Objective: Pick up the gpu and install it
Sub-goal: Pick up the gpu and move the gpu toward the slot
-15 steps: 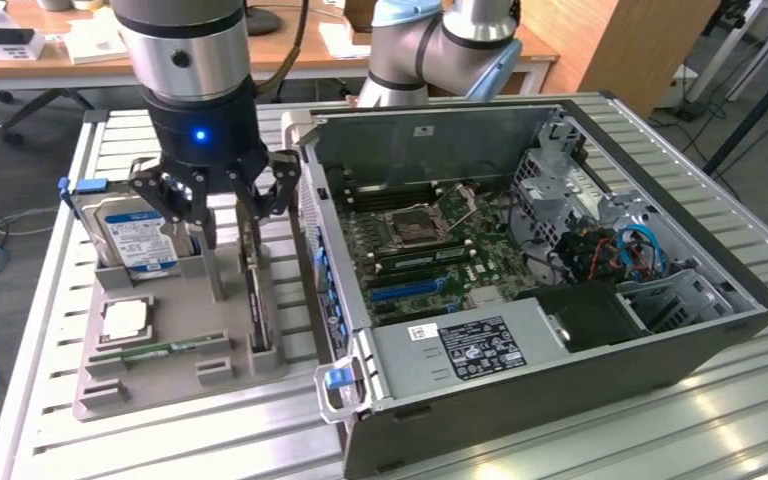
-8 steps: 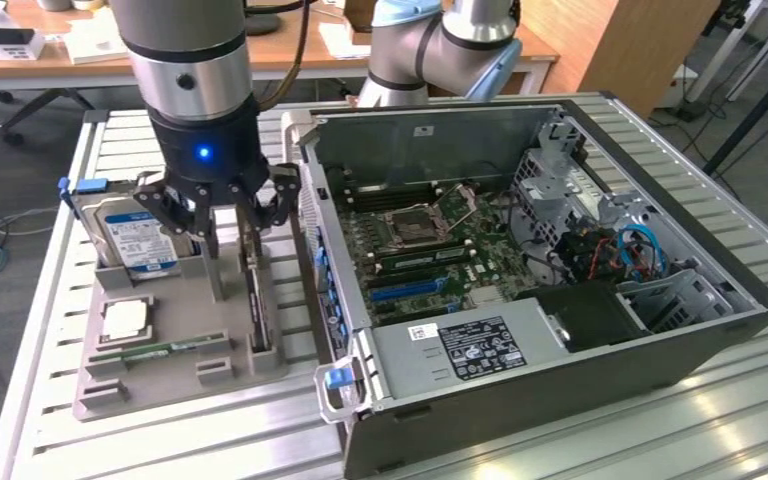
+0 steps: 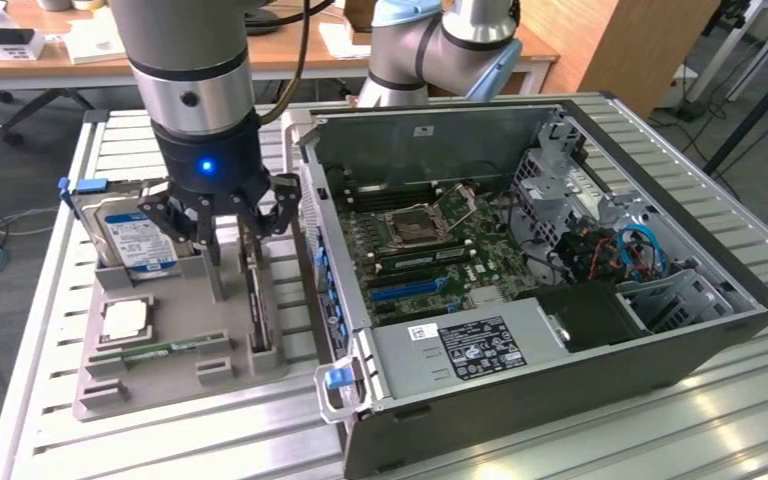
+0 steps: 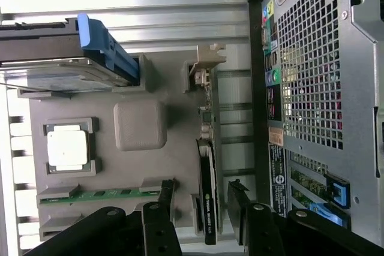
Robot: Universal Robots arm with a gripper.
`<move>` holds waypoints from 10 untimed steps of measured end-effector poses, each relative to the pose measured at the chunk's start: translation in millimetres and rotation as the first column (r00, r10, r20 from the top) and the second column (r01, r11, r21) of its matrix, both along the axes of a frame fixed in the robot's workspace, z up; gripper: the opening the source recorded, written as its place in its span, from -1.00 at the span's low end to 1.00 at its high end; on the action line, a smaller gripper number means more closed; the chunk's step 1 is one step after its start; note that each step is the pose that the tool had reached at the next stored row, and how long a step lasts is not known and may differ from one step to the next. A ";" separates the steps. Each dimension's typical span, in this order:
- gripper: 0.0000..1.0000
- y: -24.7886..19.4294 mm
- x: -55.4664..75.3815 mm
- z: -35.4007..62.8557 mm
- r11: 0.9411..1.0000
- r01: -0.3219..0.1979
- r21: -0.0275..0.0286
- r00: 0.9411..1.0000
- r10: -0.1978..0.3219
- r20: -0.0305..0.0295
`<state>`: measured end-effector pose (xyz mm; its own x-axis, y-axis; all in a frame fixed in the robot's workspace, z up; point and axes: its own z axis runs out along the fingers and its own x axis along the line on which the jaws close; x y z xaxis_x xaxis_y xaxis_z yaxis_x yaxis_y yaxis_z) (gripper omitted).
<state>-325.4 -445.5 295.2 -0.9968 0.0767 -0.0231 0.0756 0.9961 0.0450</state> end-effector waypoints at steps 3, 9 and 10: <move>-0.03 0.0 0.5 -0.2 1.000 0.000 0.000 1.000 0.000 0.000; -0.03 -0.3 4.5 -0.5 1.000 0.000 0.000 1.000 0.000 0.000; -0.03 -0.3 4.6 -0.7 1.000 0.000 0.000 1.000 0.000 -0.001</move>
<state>-320.8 -445.8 294.4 -0.9968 0.0768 -0.0226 0.0757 0.9961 0.0451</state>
